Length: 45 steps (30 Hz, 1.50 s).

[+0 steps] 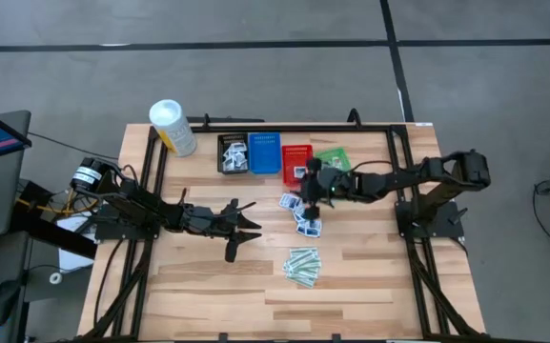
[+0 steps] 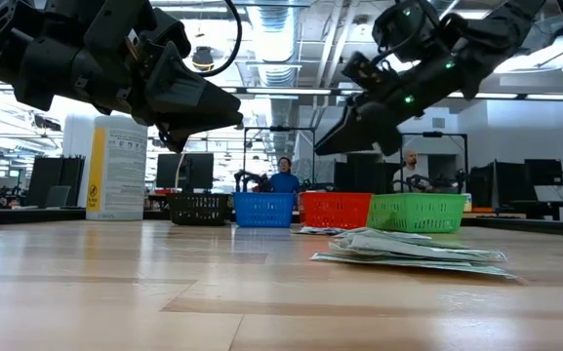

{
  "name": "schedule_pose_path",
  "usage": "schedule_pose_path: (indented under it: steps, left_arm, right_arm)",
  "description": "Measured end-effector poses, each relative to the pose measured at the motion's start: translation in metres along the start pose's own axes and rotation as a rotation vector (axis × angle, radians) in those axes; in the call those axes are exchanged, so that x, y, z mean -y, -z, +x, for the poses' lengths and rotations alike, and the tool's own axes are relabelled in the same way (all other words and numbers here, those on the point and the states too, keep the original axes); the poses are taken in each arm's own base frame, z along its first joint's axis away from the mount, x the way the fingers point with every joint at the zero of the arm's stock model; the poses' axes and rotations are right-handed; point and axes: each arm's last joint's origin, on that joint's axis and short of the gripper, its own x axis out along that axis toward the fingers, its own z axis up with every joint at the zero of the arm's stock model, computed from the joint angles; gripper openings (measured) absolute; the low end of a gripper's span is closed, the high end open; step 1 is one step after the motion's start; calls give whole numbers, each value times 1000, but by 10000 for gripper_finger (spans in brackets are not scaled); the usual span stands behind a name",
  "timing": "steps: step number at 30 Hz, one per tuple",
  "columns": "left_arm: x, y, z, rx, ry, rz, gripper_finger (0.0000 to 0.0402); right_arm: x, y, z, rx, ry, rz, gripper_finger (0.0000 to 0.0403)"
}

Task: Pick & Place First Aid Supplies
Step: Put the blue pad into the red bin

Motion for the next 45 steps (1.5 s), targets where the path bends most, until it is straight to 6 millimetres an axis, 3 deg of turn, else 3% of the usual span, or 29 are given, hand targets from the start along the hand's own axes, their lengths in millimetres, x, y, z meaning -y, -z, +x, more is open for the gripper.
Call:
schedule_pose_path:
  steps: [5, 14, 19, 26, 37, 45]
  left_arm:
    - [0, 0, 0, 0, 0, -7, 112]
    - [0, 0, 0, 0, 1, -7, 112]
    - [0, 0, 0, 0, 0, -8, 112]
    - [0, 0, 0, 0, 0, -16, 112]
    - [0, 0, 0, 0, 1, -26, 112]
    - [0, 0, 0, 0, 0, -26, 112]
  right_arm:
    - [-30, 1, -7, -73, -133, -109, 109]
    - [-85, 12, -32, -286, -338, -107, 109]
    - [-105, 15, -44, -343, -389, -106, 109]
    - [-101, 17, -44, -378, -252, -88, 109]
    - [-89, 21, -37, -419, -297, 55, 109]
    - [-97, 35, -27, -470, -299, 60, 109]
